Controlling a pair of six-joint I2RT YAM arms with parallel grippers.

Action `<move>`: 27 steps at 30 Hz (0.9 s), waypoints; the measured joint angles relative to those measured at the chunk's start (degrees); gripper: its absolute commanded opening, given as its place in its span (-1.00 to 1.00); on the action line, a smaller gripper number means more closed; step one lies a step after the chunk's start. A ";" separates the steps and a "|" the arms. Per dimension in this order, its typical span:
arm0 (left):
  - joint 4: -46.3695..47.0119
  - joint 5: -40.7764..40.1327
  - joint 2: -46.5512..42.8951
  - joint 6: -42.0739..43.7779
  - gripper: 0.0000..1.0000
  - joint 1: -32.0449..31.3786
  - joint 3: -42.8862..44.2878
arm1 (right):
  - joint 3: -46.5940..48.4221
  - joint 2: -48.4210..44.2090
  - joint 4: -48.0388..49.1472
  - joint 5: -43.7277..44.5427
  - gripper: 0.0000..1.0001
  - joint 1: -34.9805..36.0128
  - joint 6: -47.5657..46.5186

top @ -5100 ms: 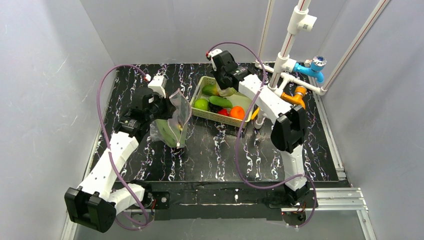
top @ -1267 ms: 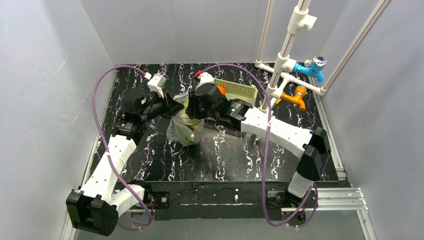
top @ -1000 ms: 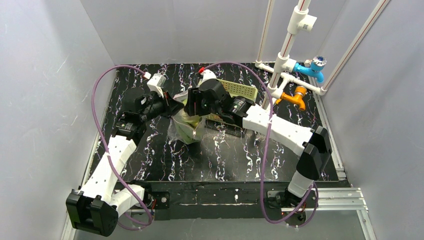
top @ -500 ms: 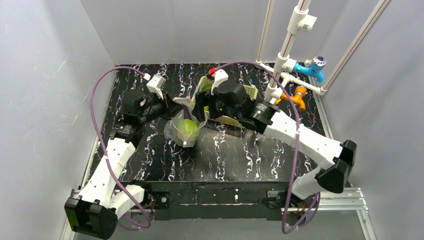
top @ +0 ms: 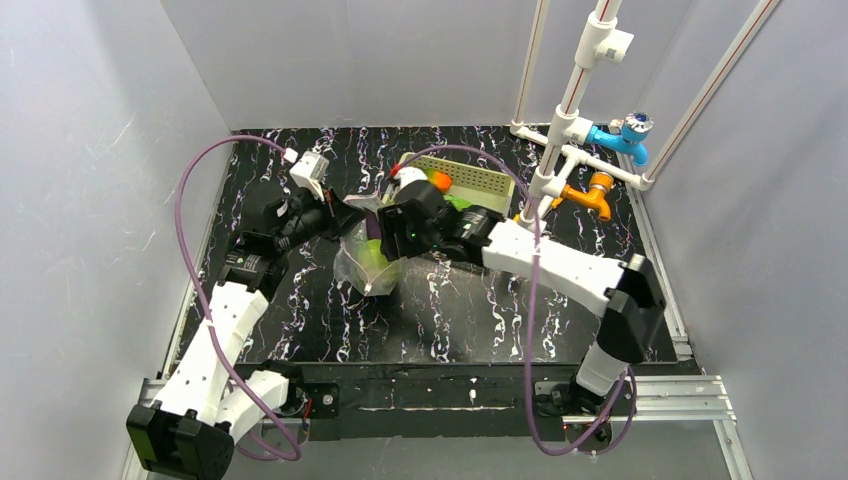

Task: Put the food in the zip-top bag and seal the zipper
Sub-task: Adjust the zipper food storage bag at the center of the board.

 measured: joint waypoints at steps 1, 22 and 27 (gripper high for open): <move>-0.05 -0.17 -0.44 0.02 -1.00 0.00 -0.13 | 0.83 1.90 -0.59 0.12 -0.35 0.66 -0.28; -2.77 -17.18 -5.03 0.75 -1.00 -0.61 1.05 | 15.25 6.28 -2.72 -9.54 -0.97 0.08 0.20; -2.79 -19.35 -8.69 0.17 -1.00 -0.33 -3.83 | 21.84 13.13 -7.30 -12.49 -0.72 -1.39 0.69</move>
